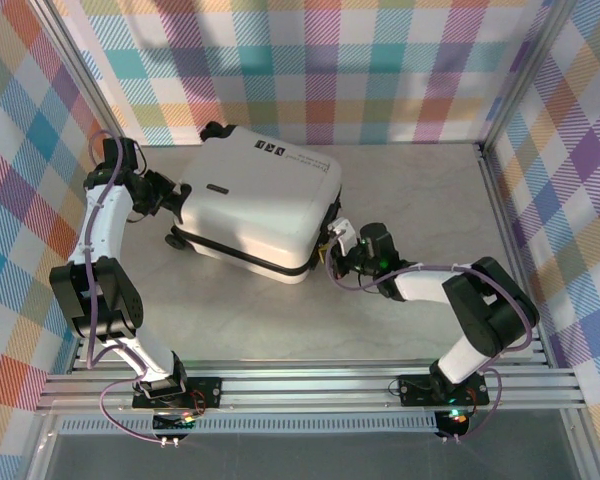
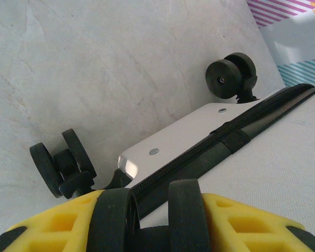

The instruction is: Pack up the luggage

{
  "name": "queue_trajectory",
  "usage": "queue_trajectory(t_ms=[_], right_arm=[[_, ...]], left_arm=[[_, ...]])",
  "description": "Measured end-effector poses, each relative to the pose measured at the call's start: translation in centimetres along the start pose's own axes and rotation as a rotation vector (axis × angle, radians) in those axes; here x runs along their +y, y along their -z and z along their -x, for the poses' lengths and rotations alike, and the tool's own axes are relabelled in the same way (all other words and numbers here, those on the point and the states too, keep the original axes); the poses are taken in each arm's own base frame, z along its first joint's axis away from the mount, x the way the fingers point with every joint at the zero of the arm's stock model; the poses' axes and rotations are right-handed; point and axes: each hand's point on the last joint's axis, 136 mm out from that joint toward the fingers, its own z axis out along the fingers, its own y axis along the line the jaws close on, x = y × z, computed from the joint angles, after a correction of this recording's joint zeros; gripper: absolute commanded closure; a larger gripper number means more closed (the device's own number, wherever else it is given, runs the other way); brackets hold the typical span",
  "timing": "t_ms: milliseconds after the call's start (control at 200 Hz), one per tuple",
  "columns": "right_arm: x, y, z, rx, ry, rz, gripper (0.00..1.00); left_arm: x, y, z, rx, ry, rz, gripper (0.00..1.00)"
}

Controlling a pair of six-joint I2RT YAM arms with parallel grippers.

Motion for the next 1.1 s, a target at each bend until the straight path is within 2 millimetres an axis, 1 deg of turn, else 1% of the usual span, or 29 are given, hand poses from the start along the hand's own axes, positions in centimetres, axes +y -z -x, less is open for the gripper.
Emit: queue_trajectory(t_ms=[105,185,695,905,1025,1045,1100], right_arm=[[-1.2,-0.3,0.4,0.017,-0.021,-0.027,1.0],[-2.6,-0.7,0.9,0.022,-0.043,-0.053,1.0],[-12.3,-2.4,3.8,0.015,-0.222,-0.174,1.0],[-14.2,-3.0,4.5,0.029,-0.292,-0.154,1.0],[-14.3,-3.1,4.4,0.033,-0.313,-0.145,1.0],[-14.3,-3.1,4.4,0.033,-0.314,-0.144,0.97],[-14.3,-3.0,4.4,0.033,-0.32,-0.143,0.81]], left_arm=[[-0.1,-0.1,-0.1,0.006,-0.007,-0.008,1.0],[-0.1,-0.1,-0.1,0.009,-0.009,-0.011,1.0],[-0.5,-0.1,-0.4,0.029,-0.019,-0.034,1.0],[-0.5,-0.1,-0.4,0.03,-0.02,-0.034,1.0],[-0.5,-0.1,-0.4,0.03,-0.02,-0.035,1.0],[-0.5,-0.1,-0.4,0.03,-0.02,-0.035,1.0],[-0.5,-0.1,-0.4,0.031,-0.019,-0.036,1.0]])
